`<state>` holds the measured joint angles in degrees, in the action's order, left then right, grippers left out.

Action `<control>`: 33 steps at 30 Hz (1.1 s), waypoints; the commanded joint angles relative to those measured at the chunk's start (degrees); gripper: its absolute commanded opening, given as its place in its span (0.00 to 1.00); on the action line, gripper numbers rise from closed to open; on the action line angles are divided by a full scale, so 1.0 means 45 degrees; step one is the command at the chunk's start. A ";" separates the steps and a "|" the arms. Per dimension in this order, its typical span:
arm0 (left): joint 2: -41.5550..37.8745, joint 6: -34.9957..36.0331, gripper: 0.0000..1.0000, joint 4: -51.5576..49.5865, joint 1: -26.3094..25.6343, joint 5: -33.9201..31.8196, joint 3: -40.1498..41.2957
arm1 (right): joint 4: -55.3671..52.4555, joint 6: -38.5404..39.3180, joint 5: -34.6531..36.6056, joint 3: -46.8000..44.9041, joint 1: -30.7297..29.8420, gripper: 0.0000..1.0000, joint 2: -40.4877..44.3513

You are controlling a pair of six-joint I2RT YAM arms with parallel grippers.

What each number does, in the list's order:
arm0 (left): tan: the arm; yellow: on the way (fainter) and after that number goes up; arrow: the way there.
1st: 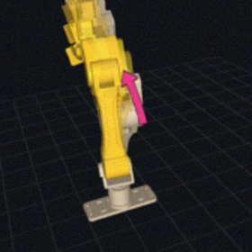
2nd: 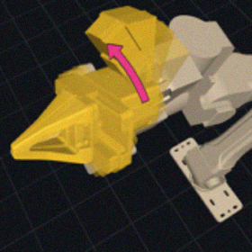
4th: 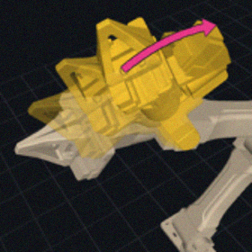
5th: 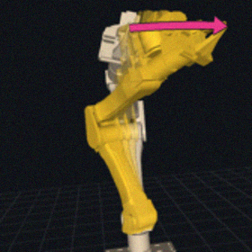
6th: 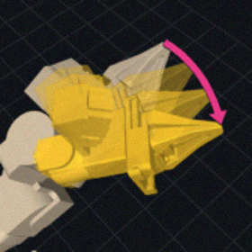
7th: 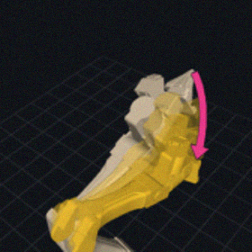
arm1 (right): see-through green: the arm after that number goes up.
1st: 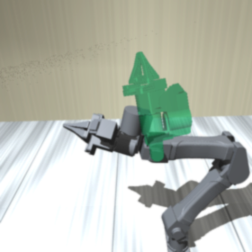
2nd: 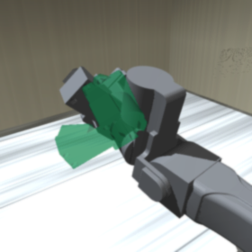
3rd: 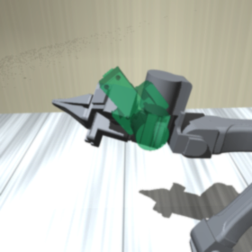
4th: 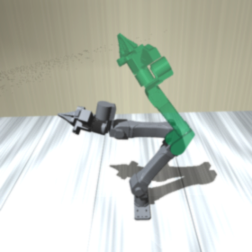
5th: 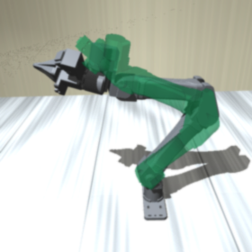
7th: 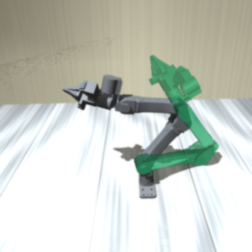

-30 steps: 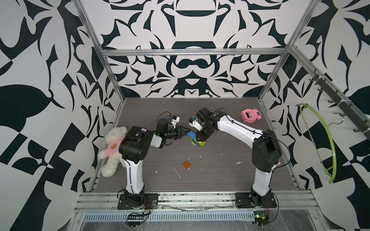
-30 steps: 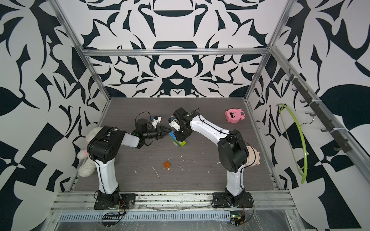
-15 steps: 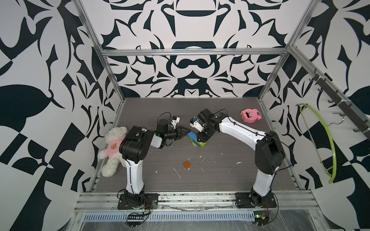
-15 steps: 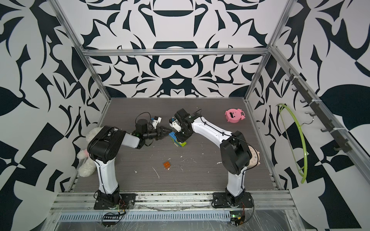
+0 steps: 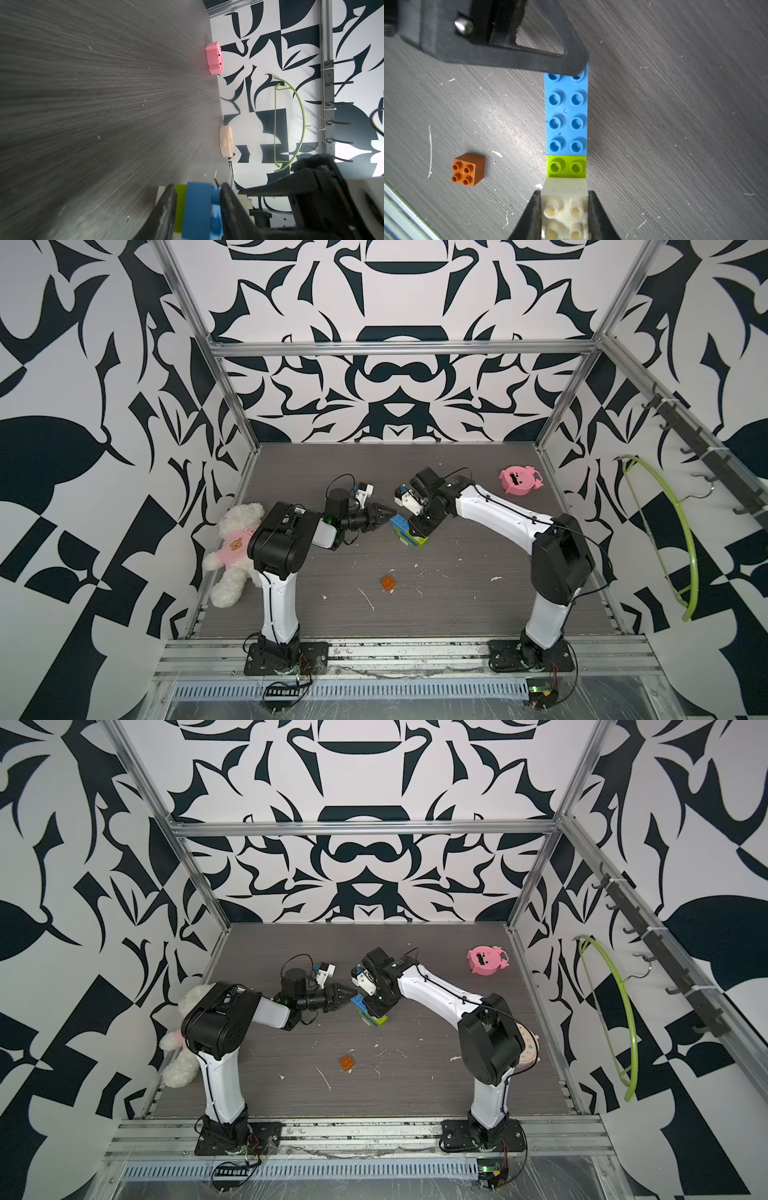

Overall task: Assemble a heart with lego
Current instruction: Assemble the lego brick with the lego brick.

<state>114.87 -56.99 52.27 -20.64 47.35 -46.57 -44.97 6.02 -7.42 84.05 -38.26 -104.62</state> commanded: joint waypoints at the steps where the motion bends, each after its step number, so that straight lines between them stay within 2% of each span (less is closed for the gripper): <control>1: 0.0258 0.0240 0.37 -0.0151 -0.0019 -0.0113 0.0056 | -0.0421 -0.0034 0.0546 0.0014 -0.0092 0.23 -0.0324; 12: 0.0144 0.0337 0.37 -0.0220 0.0132 -0.0046 0.0230 | 0.0129 -0.0220 0.0202 -0.0304 -0.0209 0.23 -0.0638; 16: 0.0082 0.0345 0.38 -0.0230 0.0126 -0.0074 0.0270 | -0.0226 -0.0134 0.0445 0.0126 -0.0209 0.29 -0.0306; 23: -0.0105 0.0290 0.38 -0.0179 0.0114 -0.0113 0.0272 | -0.0992 -0.0030 0.0790 0.1085 -0.0259 0.46 0.0107; 33: -0.0309 0.0375 0.39 -0.0324 0.0108 -0.0093 0.0270 | -0.0767 -0.0308 0.0806 0.0885 -0.0780 0.50 0.1148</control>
<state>114.83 -56.53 51.64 -20.27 47.09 -46.33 -47.99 5.58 -4.19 87.13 -40.07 -103.90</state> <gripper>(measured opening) 0.386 0.496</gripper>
